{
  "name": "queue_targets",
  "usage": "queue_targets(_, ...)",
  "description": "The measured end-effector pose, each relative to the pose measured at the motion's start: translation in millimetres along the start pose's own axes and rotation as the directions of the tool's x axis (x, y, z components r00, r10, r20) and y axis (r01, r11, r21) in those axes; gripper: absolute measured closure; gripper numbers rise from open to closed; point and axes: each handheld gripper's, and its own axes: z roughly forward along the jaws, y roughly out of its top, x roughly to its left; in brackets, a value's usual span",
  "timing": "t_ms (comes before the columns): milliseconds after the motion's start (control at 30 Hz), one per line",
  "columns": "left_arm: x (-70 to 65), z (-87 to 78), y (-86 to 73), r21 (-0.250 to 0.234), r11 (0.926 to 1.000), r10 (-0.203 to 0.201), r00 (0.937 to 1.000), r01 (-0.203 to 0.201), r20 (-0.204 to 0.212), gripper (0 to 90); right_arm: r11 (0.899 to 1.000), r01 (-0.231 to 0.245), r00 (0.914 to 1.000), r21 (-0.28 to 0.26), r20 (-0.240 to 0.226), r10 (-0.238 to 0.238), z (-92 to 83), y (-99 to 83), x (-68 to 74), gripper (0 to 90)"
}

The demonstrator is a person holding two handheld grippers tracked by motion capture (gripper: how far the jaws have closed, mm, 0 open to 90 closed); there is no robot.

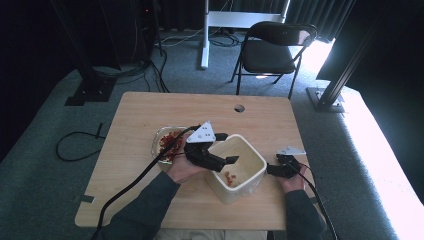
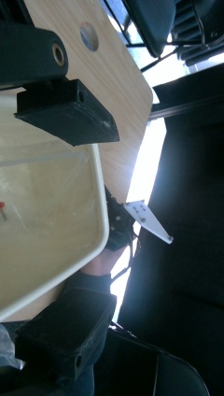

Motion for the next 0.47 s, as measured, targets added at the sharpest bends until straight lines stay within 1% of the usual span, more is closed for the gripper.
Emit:
queue_targets(100,0.3,-2.6,-0.1,0.0,1.0,0.003,0.9999,-0.003,-0.011,20.4,1.0,0.0,1.0,0.0,0.0,0.0,0.0,0.0,0.0,27.9)
queue_targets(300,0.9,-7.3,-0.4,-0.006,1.0,-0.001,0.9999,0.001,-0.016,21.4,1.0,0.0,1.0,0.0,0.0,0.0,0.0,0.0,0.0,27.9)
queue_targets(333,1.0,-12.7,-1.1,-0.003,1.0,0.005,0.9991,-0.005,-0.041,21.7,1.0,0.0,1.0,0.0,0.0,0.0,0.0,0.0,-0.1,27.9)
queue_targets(467,-0.1,-20.8,-0.8,-0.002,0.9998,0.02,0.9975,-0.021,-0.067,22.7,1.0,-0.001,1.0,0.0,0.0,0.001,0.0,0.0,-0.1,27.8)
